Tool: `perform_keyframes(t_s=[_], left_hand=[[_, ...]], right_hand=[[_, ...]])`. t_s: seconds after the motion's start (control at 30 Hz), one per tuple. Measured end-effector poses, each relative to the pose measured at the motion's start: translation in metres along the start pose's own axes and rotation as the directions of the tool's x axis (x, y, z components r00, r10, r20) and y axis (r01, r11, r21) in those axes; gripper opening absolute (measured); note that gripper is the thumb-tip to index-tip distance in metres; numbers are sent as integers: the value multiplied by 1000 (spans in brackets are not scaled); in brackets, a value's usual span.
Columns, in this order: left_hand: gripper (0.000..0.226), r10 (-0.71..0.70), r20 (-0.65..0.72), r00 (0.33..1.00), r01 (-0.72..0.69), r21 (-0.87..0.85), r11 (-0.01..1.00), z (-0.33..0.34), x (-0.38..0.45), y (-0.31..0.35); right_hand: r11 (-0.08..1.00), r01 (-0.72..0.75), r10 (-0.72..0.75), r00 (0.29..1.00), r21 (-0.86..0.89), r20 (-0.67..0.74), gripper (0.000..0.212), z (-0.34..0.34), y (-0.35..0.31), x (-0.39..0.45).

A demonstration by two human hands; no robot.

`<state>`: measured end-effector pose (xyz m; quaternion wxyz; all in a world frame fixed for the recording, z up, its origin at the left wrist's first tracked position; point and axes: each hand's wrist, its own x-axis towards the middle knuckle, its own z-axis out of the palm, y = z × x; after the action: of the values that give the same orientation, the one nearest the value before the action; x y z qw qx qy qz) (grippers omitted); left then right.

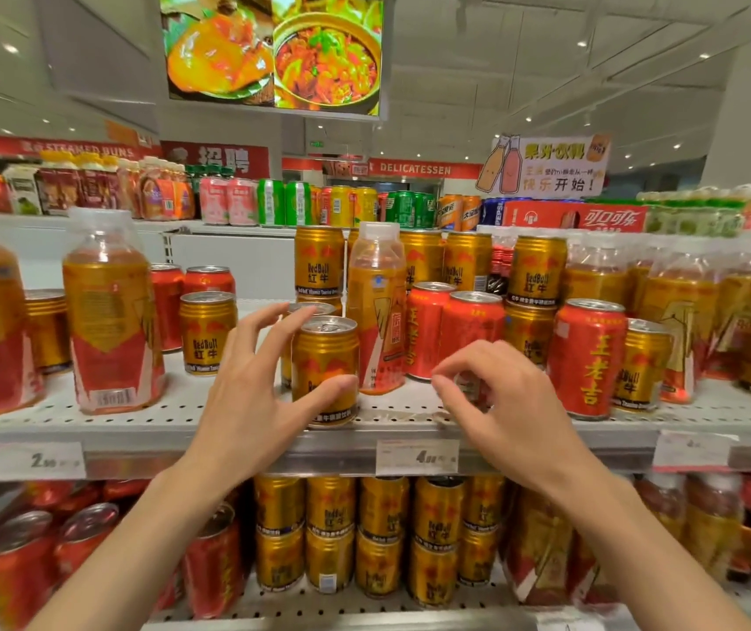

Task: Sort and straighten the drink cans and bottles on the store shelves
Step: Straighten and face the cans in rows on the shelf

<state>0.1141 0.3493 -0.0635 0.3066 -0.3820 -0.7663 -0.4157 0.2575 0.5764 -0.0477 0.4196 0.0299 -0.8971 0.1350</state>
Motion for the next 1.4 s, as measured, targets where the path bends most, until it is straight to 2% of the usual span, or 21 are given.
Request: perform_keyframes(t_s=[0.07,0.2,0.3,0.37,0.47,0.87,1.0,1.2,1.33,1.4], left_hand=[[79,-3,41,999,5,-36,999,-2,2,-2],[77,-12,61,998,19,-119,993,-2,1,-5],[83,-18,85,996,34,-187,982,-4,0,-6],[83,-25,111,993,51,-242,969,-7,0,-7],[81,-14,141,990,57,-305,951,-11,0,-9],[79,-60,126,990,106,-398,911,-14,-2,-18],[81,-69,115,991,109,-391,914,-12,-3,-18],[86,-55,68,996,71,-248,966,3,0,-6],[88,-55,44,998,58,-77,995,14,5,5],[87,-12,-9,1000,12,-14,1000,13,5,2]], right_hand=[[999,29,-32,996,-44,-78,11,-1,-5,18],[974,11,-45,989,-227,-144,40,3,-22,65],[938,-70,55,997,-341,-52,67,8,-37,99],[926,-126,154,987,-356,51,82,12,-42,115],[928,-172,233,960,-331,155,93,20,-41,126],[991,-133,133,991,-23,12,90,9,-41,107],[993,-120,120,993,1,-15,94,-5,-42,92],[986,-146,151,988,85,-47,82,-25,-42,65],[974,-202,210,976,102,-66,89,-22,-39,54],[974,-210,214,976,85,-46,93,-19,-39,53]])
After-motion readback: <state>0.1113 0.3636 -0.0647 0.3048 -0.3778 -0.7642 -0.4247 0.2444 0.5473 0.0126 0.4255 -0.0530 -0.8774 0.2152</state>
